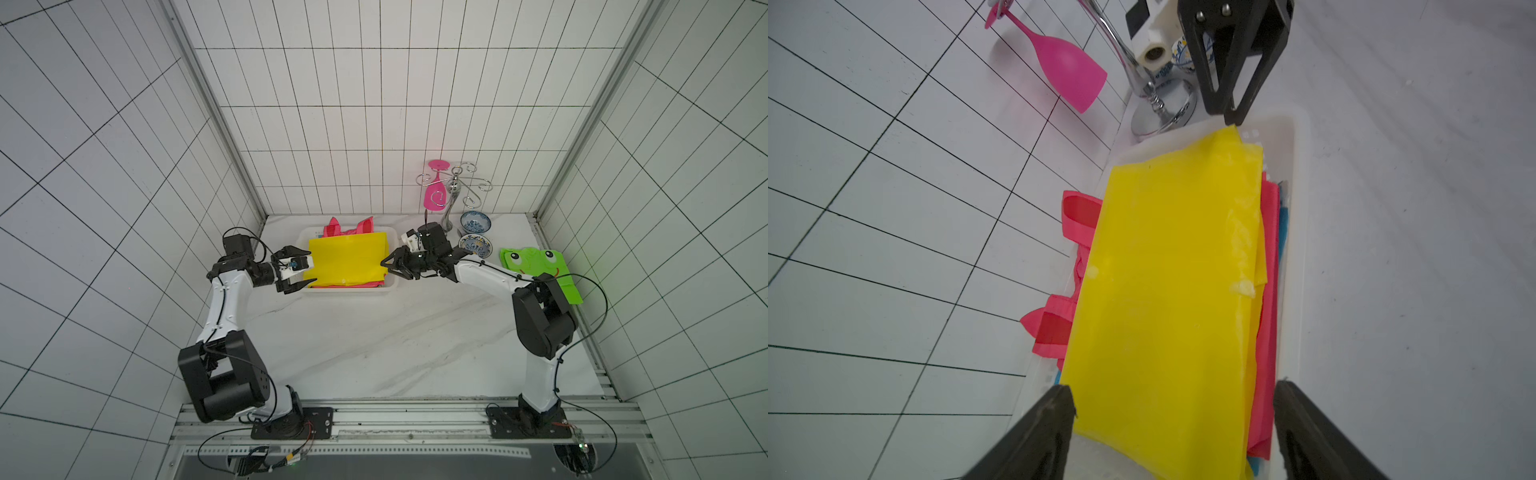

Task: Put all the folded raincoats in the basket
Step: Place the raincoat in the basket.

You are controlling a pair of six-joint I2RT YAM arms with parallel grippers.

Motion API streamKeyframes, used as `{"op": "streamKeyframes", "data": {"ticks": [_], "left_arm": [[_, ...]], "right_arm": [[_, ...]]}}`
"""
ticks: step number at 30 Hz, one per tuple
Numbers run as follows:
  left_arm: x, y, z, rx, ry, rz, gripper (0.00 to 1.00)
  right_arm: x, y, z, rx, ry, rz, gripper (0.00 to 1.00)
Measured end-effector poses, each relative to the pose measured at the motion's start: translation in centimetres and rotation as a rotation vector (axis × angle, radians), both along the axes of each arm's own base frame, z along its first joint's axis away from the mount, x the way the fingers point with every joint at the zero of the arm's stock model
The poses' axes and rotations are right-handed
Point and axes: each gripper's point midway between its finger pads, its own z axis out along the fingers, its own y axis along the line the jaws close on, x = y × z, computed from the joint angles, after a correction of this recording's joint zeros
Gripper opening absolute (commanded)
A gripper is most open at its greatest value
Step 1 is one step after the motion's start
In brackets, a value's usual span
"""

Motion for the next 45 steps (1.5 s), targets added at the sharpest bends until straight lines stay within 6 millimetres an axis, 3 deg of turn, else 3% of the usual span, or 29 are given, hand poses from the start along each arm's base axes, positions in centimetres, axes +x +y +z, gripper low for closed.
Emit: {"op": "streamKeyframes", "data": {"ticks": [4,10,16,20,24,29,32,38,45], "left_arm": [[0.7,-2.6,0.8,-0.123,0.161,0.083,0.90],[2.9,-8.1,-1.4,-0.141,0.409,0.285,0.89],[5.7,-8.6,-5.5,-0.238,0.675,0.555,0.75],[7.1,-9.2,-8.5,-0.235,0.759,0.690,0.69],[7.7,-11.1,-10.0,-0.205,0.766,0.741,0.61],[7.9,-13.0,-10.7,-0.176,0.734,0.744,0.61],[8.0,-13.6,-11.9,-0.152,0.734,0.748,0.61],[7.6,-13.9,-12.6,-0.084,0.696,0.717,0.68],[5.3,-13.8,-11.9,-0.057,0.779,0.642,0.73]], "right_arm": [[-0.3,-1.6,0.2,-0.086,-0.031,-0.026,0.45],[-1.0,-4.0,-0.4,-0.273,-0.111,-0.046,0.46],[-2.1,-5.7,0.1,-0.384,-0.176,-0.051,0.47],[-2.9,-7.5,0.3,-0.437,-0.207,-0.070,0.47],[-4.0,-10.0,-0.2,-0.503,-0.222,-0.096,0.47],[-4.7,-13.1,-0.3,-0.580,-0.251,-0.159,0.45],[-4.5,-16.6,-0.2,-0.619,-0.226,-0.278,0.44],[-3.2,-27.8,-1.4,-0.706,-0.133,-0.606,0.54],[-3.1,-39.7,-3.4,-0.763,0.020,-0.919,0.59]]}}
